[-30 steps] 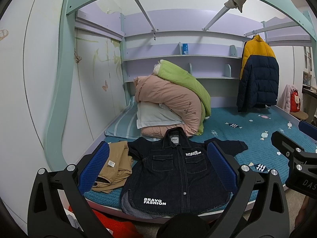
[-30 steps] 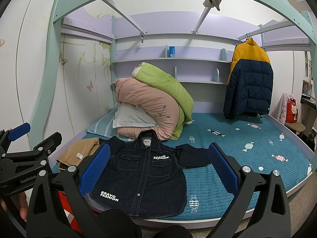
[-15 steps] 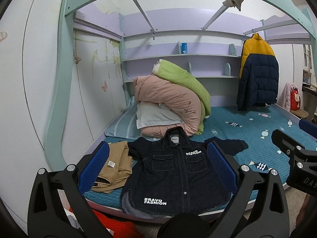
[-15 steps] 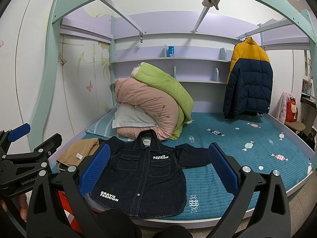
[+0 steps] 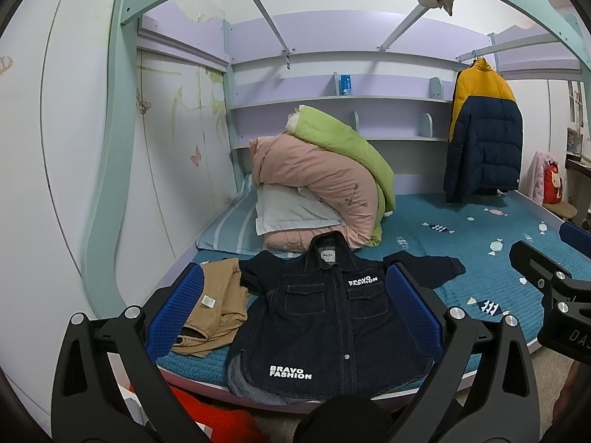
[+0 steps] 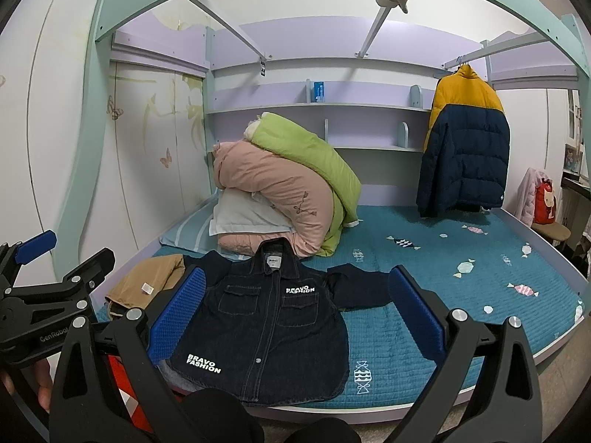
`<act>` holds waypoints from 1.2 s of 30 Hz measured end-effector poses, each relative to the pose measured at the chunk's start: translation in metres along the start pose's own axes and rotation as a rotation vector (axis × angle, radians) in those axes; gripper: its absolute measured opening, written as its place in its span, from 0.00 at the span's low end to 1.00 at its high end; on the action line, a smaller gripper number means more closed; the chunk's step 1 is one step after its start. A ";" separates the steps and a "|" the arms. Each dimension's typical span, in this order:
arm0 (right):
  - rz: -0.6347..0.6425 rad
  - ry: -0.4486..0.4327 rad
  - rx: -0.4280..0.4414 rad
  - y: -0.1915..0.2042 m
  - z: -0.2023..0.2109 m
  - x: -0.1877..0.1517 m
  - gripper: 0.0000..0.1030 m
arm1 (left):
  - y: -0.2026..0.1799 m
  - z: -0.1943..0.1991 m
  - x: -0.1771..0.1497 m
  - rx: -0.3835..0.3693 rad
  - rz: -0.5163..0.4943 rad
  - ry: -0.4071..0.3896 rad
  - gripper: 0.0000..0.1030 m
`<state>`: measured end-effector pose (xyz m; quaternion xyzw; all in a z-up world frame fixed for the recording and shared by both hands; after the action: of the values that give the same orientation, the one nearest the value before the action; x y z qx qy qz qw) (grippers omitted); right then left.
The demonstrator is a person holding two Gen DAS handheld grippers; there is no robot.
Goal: Fold large clothes
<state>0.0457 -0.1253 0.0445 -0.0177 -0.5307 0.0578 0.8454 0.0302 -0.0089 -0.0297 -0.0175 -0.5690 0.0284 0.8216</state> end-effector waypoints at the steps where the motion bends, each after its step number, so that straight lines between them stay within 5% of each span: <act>1: -0.001 0.003 0.000 0.000 -0.004 -0.001 0.93 | 0.001 -0.001 0.000 0.002 -0.001 0.003 0.95; 12: -0.033 0.062 0.024 -0.003 -0.049 -0.011 0.93 | 0.004 -0.044 -0.008 0.030 -0.011 0.083 0.95; 23: -0.111 0.145 0.093 0.003 -0.143 -0.031 0.93 | 0.011 -0.127 -0.034 0.084 -0.015 0.222 0.95; 36: -0.154 0.314 0.158 0.017 -0.281 -0.075 0.93 | 0.104 -0.283 -0.084 0.172 0.162 0.517 0.95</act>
<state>0.2648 -0.1088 -0.1467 0.0806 -0.3857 0.0309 0.9186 0.2631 0.0903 -0.2145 0.0004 -0.3329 0.1368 0.9330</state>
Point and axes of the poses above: each gripper's, at about its wrist camera, not at the fingertips, and z roughly against the way its jaws point, y to its left, x to its top, the point moved 3 cm from there along -z, roughly the way its jaws point, and after that the axes turned 9 degrees about z, right-handed, at the moved point
